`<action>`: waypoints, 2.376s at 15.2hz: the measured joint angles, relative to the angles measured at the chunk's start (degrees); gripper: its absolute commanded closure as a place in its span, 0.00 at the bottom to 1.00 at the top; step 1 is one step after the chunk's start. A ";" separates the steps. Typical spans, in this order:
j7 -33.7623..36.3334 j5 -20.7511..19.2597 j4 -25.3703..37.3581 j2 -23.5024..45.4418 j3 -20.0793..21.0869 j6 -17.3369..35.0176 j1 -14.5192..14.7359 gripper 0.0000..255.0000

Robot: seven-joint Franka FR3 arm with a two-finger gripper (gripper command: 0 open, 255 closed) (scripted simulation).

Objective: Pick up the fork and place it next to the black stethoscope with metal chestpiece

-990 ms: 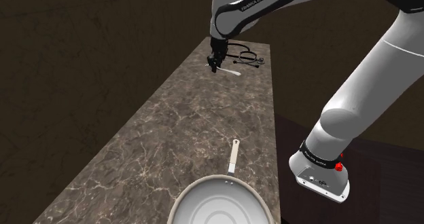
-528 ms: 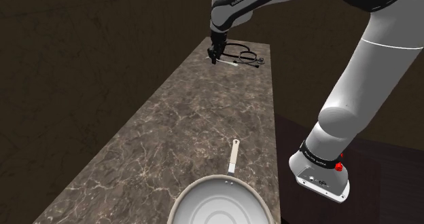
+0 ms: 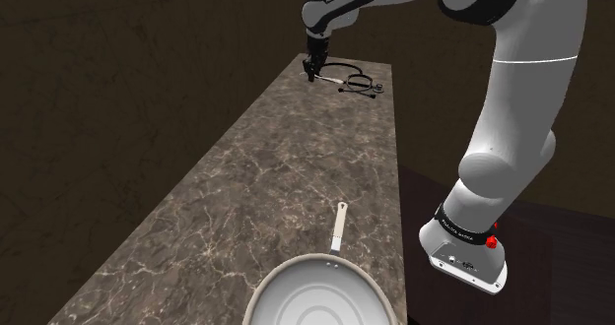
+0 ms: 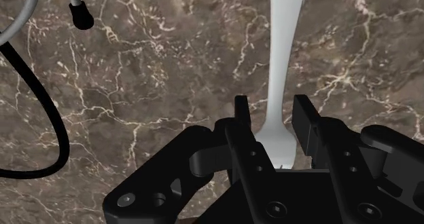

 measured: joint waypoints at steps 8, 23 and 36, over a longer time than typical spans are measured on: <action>-2.45 0.61 6.75 7.22 -0.59 0.57 -1.60 1.00; -1.79 0.27 2.06 12.05 -0.70 10.07 -1.51 1.00; -1.77 0.25 1.98 12.55 -0.71 10.71 -1.52 0.00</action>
